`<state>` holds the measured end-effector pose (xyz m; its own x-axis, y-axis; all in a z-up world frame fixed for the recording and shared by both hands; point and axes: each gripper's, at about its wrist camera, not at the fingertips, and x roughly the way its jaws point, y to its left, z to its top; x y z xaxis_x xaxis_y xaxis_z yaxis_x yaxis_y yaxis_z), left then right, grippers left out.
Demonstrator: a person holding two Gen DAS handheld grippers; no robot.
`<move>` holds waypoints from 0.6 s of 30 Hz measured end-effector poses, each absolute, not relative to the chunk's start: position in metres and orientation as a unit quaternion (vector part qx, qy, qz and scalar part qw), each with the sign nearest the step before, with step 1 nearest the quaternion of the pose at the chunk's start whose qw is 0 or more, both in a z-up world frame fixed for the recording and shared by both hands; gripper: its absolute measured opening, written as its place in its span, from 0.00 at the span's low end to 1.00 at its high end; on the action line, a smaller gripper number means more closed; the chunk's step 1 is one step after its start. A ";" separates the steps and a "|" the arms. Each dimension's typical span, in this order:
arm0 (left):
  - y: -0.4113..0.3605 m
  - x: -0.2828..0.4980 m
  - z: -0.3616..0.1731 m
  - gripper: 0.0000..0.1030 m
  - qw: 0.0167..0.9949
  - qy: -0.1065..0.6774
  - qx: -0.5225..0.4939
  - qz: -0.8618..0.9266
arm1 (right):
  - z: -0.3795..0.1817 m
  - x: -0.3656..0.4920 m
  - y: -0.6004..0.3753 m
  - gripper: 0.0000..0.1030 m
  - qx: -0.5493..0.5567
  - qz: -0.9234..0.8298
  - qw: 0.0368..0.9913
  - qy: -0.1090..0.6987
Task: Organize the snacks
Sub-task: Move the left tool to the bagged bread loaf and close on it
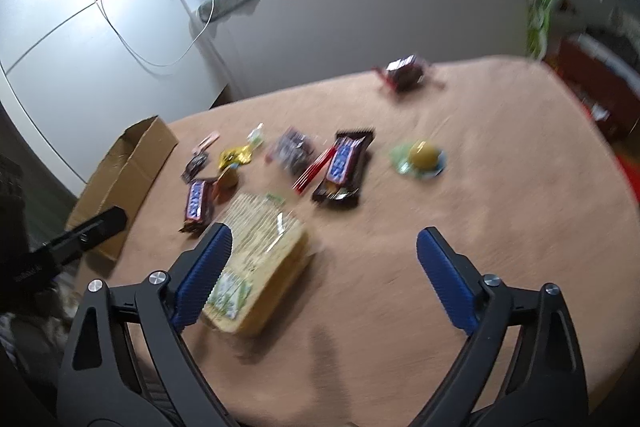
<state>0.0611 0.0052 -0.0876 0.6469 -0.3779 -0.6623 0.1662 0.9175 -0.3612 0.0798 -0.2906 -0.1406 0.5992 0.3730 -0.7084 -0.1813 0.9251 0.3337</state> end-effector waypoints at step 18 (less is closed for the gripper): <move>-0.002 0.079 -0.143 0.37 0.822 0.478 -0.219 -0.220 | -0.189 0.095 -0.275 0.64 0.221 0.232 0.807 0.497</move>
